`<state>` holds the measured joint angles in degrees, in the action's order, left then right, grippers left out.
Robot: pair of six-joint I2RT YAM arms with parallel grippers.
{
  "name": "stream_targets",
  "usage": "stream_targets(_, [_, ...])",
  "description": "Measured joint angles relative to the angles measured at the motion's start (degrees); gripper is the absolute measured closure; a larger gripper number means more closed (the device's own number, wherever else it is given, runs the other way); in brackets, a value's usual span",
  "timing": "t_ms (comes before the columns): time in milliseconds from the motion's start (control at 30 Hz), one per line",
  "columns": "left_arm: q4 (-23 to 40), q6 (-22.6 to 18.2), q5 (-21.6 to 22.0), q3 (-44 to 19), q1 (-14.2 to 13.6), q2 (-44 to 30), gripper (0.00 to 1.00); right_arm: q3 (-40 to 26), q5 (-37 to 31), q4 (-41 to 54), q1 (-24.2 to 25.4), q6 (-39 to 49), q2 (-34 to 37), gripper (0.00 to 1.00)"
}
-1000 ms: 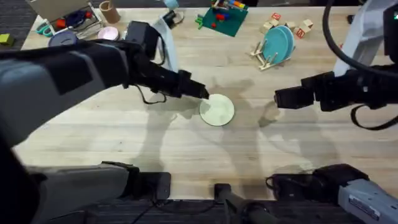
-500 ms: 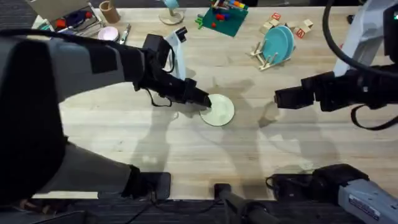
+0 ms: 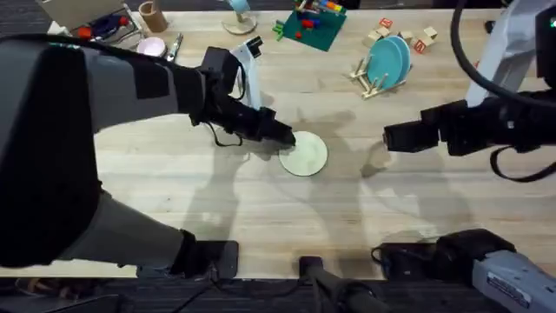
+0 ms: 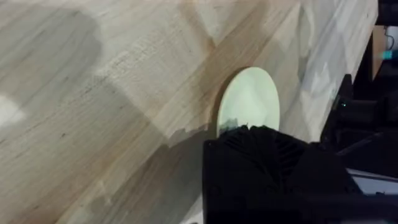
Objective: Pick up the plates from the table one by one and place each into a slot on the dish rack.
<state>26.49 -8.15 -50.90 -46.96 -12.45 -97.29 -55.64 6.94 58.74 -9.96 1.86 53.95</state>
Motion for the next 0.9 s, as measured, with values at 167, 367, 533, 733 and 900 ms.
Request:
stream_targets(167, [-0.1, 0.2, 0.7, 0.0, 0.1, -0.7, 0.96, 0.0, 0.0, 0.0, 0.0, 0.0, 0.0, 0.006])
stream_targets(367, [-1.8, 0.6, 0.2, 0.0, 0.1, -2.0, 0.96, 0.0, 0.0, 0.0, 0.0, 0.0, 0.0, 0.005])
stream_targets(533, [-2.4, 0.7, -3.6, -0.6, 0.6, -5.4, 0.961, 0.0, 0.0, 0.0, 0.0, 0.0, 0.0, 0.005])
stream_targets(733, [-2.6, 0.7, -6.5, -0.9, 0.7, -7.3, 0.961, 0.0, 0.0, 0.0, 0.0, 0.0, 0.0, 0.005])
stream_targets(900, [-2.6, 0.7, -6.5, -0.9, 0.7, -7.3, 0.961, 0.0, 0.0, 0.0, 0.0, -1.6, 0.0, 0.005])
